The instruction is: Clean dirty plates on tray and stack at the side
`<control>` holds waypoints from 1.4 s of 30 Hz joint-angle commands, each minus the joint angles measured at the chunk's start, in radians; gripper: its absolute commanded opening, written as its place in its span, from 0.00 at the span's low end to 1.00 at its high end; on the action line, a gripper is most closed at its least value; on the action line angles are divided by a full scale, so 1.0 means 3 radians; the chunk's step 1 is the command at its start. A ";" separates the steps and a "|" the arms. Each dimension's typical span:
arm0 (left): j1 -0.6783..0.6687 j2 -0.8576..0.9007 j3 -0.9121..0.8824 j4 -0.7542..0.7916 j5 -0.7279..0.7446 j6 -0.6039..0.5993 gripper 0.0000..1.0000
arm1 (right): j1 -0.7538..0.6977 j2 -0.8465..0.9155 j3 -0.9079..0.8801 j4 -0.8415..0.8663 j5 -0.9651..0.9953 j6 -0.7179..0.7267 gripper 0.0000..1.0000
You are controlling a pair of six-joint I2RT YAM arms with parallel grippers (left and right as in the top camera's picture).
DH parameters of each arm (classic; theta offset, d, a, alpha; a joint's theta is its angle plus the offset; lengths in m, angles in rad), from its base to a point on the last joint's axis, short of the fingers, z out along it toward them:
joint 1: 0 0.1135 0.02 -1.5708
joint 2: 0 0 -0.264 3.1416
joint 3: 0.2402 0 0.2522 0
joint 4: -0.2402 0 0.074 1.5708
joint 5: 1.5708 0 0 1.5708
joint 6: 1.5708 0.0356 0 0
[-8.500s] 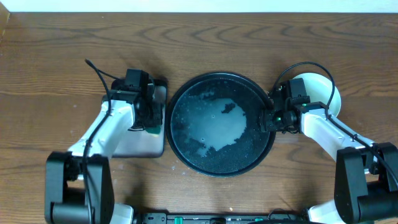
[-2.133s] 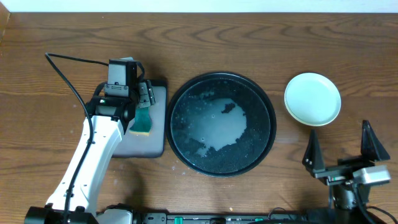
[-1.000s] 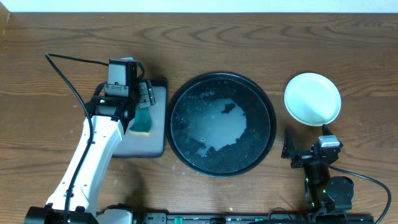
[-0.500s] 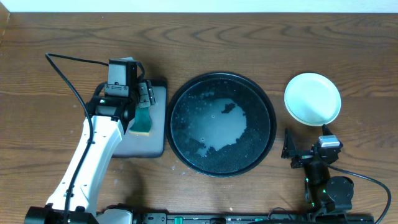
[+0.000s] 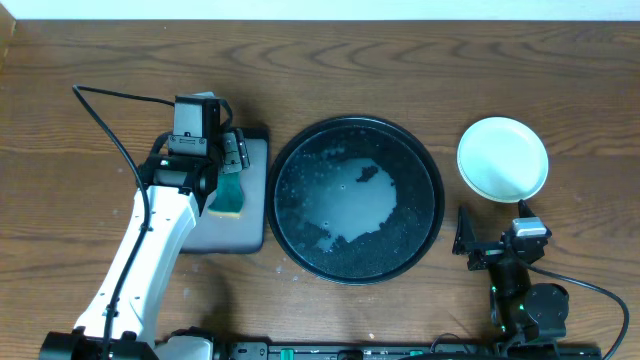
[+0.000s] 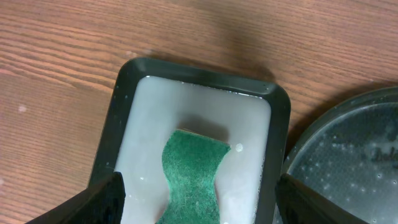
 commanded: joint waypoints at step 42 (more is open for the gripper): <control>-0.0010 -0.3557 -0.0072 -0.1692 -0.0141 0.0006 0.78 | -0.0009 -0.0020 -0.0004 -0.0019 0.0053 0.0010 0.99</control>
